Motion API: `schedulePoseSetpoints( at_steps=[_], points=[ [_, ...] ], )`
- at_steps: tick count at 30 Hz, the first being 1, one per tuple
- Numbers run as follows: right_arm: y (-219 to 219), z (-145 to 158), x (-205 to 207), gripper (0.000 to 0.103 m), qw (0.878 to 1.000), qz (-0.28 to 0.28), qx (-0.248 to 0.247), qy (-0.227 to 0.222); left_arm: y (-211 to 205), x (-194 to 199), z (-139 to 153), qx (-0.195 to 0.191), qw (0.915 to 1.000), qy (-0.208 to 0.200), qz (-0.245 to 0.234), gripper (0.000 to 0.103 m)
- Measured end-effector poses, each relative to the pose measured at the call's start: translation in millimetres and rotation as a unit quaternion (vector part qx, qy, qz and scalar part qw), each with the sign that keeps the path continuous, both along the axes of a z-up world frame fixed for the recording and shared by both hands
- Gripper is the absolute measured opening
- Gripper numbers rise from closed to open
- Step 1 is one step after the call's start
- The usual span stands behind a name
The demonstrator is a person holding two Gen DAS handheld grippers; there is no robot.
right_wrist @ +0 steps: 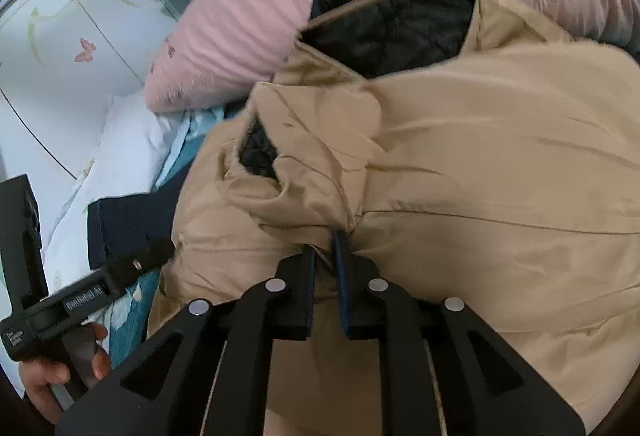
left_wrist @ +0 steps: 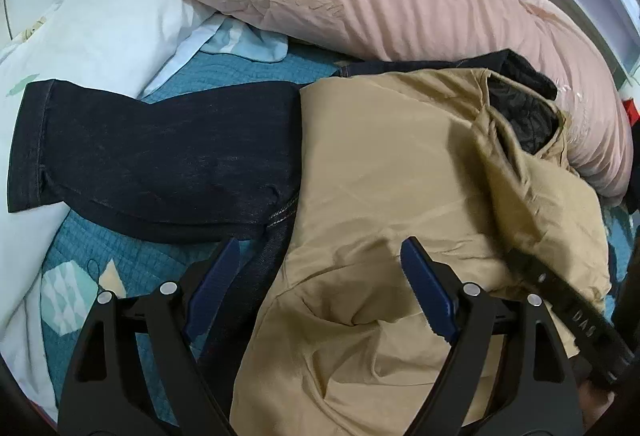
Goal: Fold large clothes
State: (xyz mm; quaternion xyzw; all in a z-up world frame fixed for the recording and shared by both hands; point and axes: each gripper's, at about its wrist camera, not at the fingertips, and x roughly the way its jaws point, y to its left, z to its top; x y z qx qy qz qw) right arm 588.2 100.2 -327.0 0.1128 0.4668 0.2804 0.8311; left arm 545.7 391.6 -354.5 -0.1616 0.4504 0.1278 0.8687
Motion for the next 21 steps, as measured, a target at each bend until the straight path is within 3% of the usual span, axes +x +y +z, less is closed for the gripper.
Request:
schedulePoseSetpoints(
  at_steps=[3,5,8,11,14,15,16,18,21],
  points=[
    [-10.5,7.0,-8.7,0.026,1.0,0.015,0.003,0.01,-6.2,0.9,10.8,-0.006,0.9998,-0.017,-0.007,0.083],
    [-20.1,15.0,-15.8,0.049,1.0,0.017,0.006,0.005,-13.0,3.7,19.1,-0.008,0.9995,-0.029,-0.013,0.083],
    [-32.2,32.5,-30.8,0.053,0.999,0.035,0.015,-0.022,-28.5,11.5,35.6,-0.013,0.9981,-0.053,-0.027,0.083],
    [-50.9,48.1,-39.6,0.053,0.998,0.032,0.01,-0.057,-52.3,26.5,47.3,-0.029,0.995,-0.072,-0.062,0.084],
    [-104.3,52.4,-24.7,0.051,0.998,-0.032,0.021,-0.055,-82.5,48.9,45.7,-0.039,0.9906,-0.076,-0.107,0.084],
    [-118.4,50.9,-19.1,0.046,0.997,-0.049,0.019,-0.049,-90.3,54.4,43.2,-0.04,0.9894,-0.074,-0.119,0.084],
    [-136.0,47.2,-10.4,0.033,0.996,-0.072,0.014,-0.04,-100.4,63.8,37.3,-0.052,0.9864,-0.066,-0.141,0.084],
    [-170.3,38.0,5.7,0.024,0.994,-0.109,0.019,-0.017,-109.8,78.0,23.8,-0.083,0.9833,-0.046,-0.155,0.084],
    [-202.7,14.9,26.8,0.015,0.991,-0.132,0.013,0.024,-110.2,98.5,-11.1,-0.102,0.9848,0.017,-0.14,0.083]
  ],
)
